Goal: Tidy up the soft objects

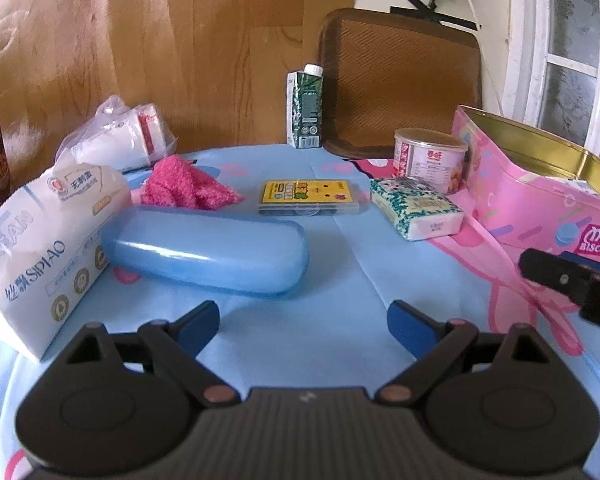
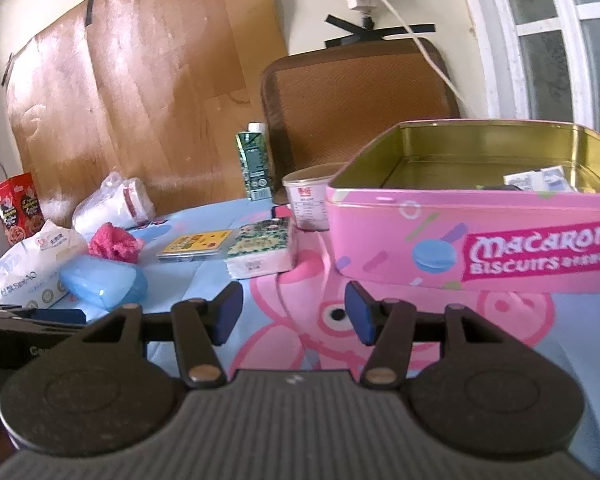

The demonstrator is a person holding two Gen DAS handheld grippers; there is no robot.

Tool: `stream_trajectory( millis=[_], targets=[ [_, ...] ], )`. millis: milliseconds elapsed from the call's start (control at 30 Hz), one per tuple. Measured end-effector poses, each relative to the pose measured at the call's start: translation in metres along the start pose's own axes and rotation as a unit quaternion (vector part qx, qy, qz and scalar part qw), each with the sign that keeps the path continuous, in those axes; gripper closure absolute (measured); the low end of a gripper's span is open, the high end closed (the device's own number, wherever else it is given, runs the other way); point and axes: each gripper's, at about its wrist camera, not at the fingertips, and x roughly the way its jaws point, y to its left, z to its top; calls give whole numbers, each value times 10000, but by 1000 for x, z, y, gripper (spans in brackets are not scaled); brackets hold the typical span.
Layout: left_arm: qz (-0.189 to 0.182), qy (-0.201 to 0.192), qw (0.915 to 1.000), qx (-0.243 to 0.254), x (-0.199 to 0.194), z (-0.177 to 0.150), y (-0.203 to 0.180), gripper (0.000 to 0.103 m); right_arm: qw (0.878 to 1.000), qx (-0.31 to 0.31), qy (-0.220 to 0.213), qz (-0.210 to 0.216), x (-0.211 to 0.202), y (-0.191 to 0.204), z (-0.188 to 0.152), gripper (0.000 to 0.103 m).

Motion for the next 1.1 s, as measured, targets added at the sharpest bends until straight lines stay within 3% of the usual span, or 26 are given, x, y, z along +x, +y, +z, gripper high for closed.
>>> stream_trajectory(
  millis=[367,1100],
  targets=[
    [-103,-140,9987,475,-5,-3,-13,9,9973,682,185,-196,-3,-25,-1,44],
    [-212,17,9990,382,-1,-2,-10,8,9990,432,136,-65,-4,-17,-4,44]
  ],
)
